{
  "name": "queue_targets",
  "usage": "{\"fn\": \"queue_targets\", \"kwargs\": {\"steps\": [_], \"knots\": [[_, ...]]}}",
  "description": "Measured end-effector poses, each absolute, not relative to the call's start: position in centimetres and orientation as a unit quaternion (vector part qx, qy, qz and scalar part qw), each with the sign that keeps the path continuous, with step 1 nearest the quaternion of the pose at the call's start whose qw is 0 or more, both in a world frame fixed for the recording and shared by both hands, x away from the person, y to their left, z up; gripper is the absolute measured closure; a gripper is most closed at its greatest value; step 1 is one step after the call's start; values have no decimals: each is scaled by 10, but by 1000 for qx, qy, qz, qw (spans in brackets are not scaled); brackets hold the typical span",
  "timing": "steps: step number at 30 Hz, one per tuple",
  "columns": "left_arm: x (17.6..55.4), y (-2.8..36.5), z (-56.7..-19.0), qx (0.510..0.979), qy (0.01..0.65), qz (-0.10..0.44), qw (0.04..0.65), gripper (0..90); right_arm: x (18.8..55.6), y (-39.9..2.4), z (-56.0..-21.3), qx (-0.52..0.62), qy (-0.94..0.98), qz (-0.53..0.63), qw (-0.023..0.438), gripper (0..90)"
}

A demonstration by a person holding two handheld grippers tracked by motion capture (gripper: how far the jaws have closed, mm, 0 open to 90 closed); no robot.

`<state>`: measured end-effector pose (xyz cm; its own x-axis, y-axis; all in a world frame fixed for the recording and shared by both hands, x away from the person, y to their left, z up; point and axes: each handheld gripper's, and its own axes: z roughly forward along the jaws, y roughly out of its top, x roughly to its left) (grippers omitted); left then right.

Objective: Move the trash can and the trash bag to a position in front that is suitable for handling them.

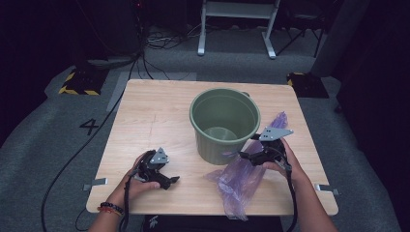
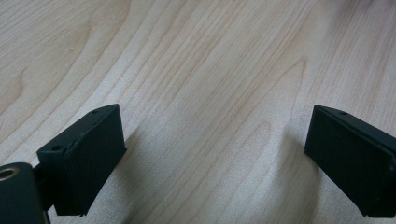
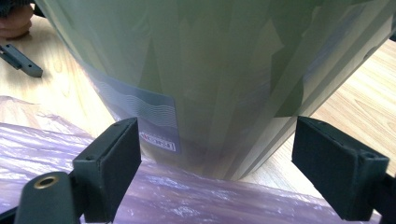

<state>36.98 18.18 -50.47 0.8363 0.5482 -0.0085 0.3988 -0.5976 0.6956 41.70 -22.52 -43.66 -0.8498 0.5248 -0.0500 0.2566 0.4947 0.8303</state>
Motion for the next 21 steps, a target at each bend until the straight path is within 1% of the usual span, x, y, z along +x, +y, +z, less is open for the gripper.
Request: {"fn": "queue_targets", "kwargs": {"steps": [9,21], "knots": [[370,182,-505,888,267,103,360,47,418,-211,-436,220,856,443,151,162],[370,182,-505,888,267,103,360,47,414,-180,-436,188,870,429,151,168]]}}
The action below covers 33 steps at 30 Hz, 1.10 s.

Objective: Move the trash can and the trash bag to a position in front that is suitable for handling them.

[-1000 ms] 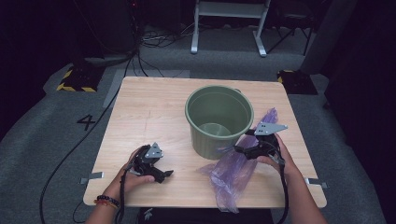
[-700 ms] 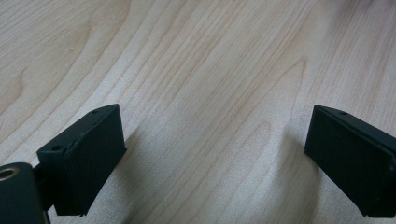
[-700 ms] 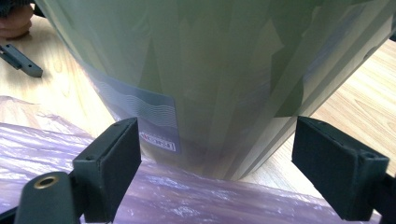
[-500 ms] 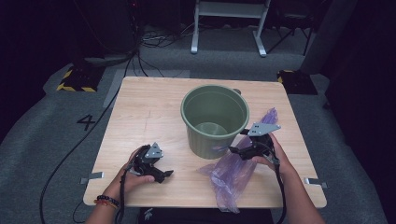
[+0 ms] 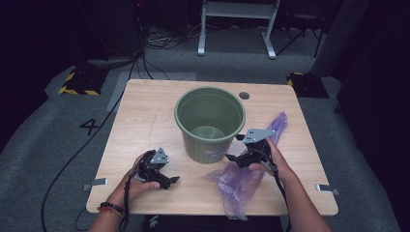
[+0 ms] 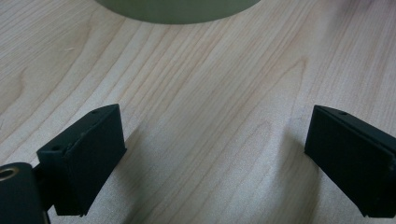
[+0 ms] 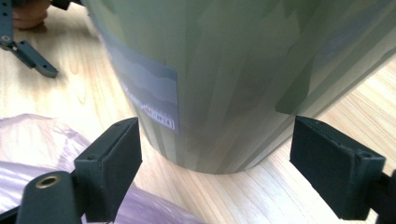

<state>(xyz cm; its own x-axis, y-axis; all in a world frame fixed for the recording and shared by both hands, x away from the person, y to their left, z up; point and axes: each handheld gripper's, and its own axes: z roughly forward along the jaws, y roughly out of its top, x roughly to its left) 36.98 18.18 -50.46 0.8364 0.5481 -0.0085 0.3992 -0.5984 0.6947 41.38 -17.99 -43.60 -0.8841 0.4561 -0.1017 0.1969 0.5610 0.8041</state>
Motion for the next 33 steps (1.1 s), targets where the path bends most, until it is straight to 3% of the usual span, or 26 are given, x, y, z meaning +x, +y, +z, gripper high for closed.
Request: {"fn": "queue_targets", "kwargs": {"steps": [6,10,18,23,28,33], "knots": [[370,182,-505,888,267,103,360,47,410,-180,-435,197,865,438,145,194],[370,182,-505,888,267,103,360,47,407,-196,-433,222,857,433,167,209],[370,182,-505,888,267,104,360,47,405,-271,-441,341,799,432,242,262],[370,182,-505,888,267,104,360,47,416,-311,-454,411,757,436,260,296],[371,181,-504,889,269,104,357,43,423,-321,-461,434,746,444,242,281],[381,167,-505,884,289,108,352,1,418,-308,-458,401,763,438,255,267]]}}
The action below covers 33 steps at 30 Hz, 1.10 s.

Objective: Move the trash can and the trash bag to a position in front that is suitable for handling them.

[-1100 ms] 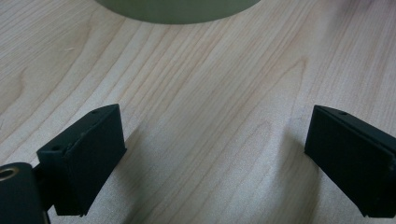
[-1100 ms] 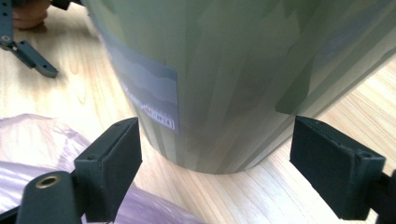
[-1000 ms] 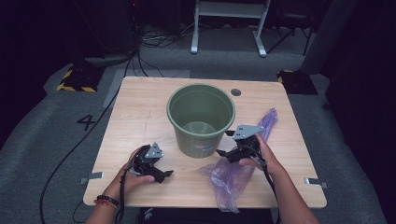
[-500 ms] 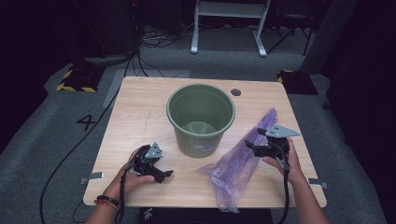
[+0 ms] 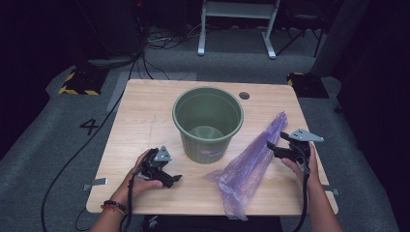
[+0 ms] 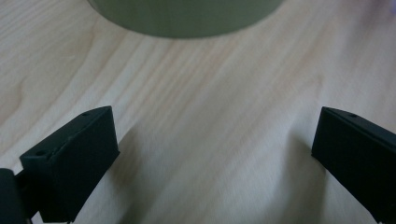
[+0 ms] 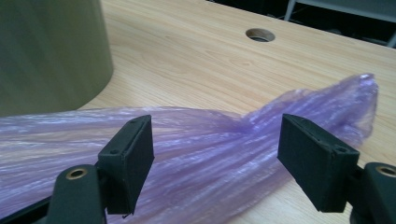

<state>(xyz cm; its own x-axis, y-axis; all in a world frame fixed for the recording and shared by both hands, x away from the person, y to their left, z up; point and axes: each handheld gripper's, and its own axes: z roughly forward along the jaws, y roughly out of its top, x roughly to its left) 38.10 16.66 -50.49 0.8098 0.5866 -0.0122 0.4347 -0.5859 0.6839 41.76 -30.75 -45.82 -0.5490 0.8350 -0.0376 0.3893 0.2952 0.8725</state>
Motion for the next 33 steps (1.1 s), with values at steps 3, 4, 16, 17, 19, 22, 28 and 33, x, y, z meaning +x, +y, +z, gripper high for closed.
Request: {"fn": "queue_targets", "kwargs": {"steps": [3,4,16,17,19,22,28,33], "knots": [[388,155,-505,882,293,110,351,1,421,-311,-461,412,760,438,247,256],[390,153,-505,883,292,111,351,1,421,-311,-461,412,760,438,247,256],[425,128,-504,868,335,130,343,0,449,-311,-491,456,769,397,205,224],[428,127,-504,868,337,130,342,0,450,-310,-492,459,770,394,205,222],[434,123,-504,861,350,138,342,4,454,-310,-495,461,770,392,204,216],[438,122,-504,860,354,139,340,2,457,-310,-497,461,770,392,200,218],[449,118,-504,856,364,144,337,2,460,-303,-500,459,780,369,212,230],[453,117,-504,856,365,144,336,0,460,-298,-502,452,791,352,214,255]]}}
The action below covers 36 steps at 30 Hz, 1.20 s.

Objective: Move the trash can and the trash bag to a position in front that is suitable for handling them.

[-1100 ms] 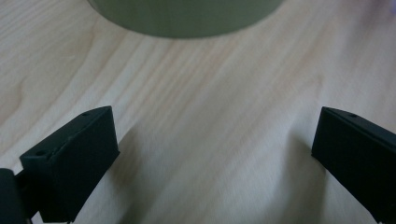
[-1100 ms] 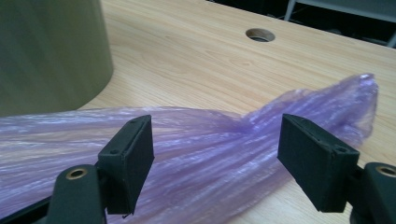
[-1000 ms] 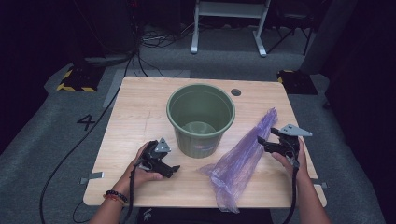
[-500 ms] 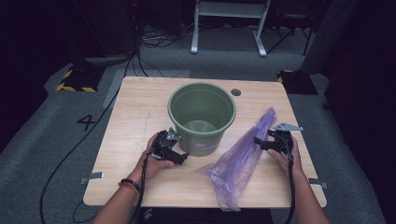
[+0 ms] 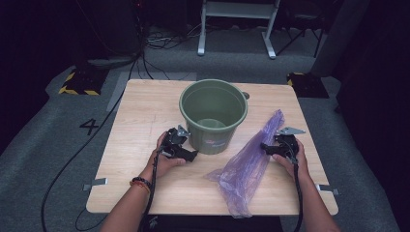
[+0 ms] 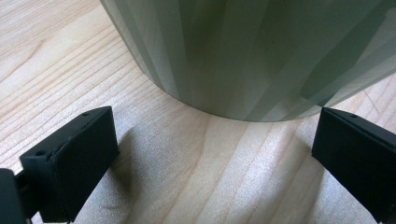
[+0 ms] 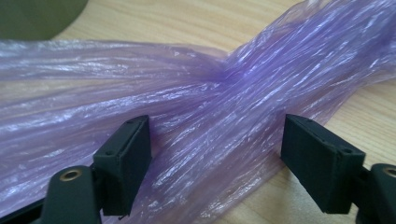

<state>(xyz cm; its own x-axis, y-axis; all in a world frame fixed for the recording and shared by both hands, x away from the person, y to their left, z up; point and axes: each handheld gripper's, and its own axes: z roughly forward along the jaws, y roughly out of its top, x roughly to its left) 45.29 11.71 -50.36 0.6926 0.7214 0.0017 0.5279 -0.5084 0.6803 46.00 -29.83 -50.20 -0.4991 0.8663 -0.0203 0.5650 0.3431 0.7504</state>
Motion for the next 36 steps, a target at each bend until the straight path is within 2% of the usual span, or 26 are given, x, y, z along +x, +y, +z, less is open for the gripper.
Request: {"fn": "queue_targets", "kwargs": {"steps": [4,7,8,9,10,12,19,24,27,29,30,31,33,35,36], "knots": [[451,120,-504,852,372,148,336,1,457,-296,-503,444,793,354,217,266],[446,124,-504,855,367,145,336,1,456,-295,-502,440,795,359,212,320],[441,129,-504,858,360,138,341,0,454,-295,-502,435,797,366,204,415],[441,129,-504,858,360,138,341,1,454,-295,-502,435,797,366,204,415],[435,133,-504,859,357,137,341,1,453,-294,-502,430,798,368,205,473],[421,143,-505,860,353,136,342,1,449,-290,-502,415,804,376,200,631],[387,165,-505,865,342,131,342,3,448,-288,-502,405,808,379,197,706],[373,168,-505,859,356,135,341,5,446,-284,-502,407,807,379,198,803],[370,163,-503,860,359,133,337,12,446,-283,-502,409,806,378,198,809],[369,161,-500,854,360,127,353,96,445,-282,-501,415,804,378,197,801],[368,160,-498,849,362,114,368,184,445,-281,-501,417,802,377,199,758],[367,157,-495,845,359,107,380,237,445,-280,-501,421,800,374,204,659],[361,146,-486,844,342,119,395,125,446,-280,-502,432,795,370,209,588],[354,132,-477,845,314,117,416,210,446,-281,-502,431,797,371,204,492],[351,126,-474,845,307,120,421,181,446,-281,-502,435,795,369,206,453]]}}
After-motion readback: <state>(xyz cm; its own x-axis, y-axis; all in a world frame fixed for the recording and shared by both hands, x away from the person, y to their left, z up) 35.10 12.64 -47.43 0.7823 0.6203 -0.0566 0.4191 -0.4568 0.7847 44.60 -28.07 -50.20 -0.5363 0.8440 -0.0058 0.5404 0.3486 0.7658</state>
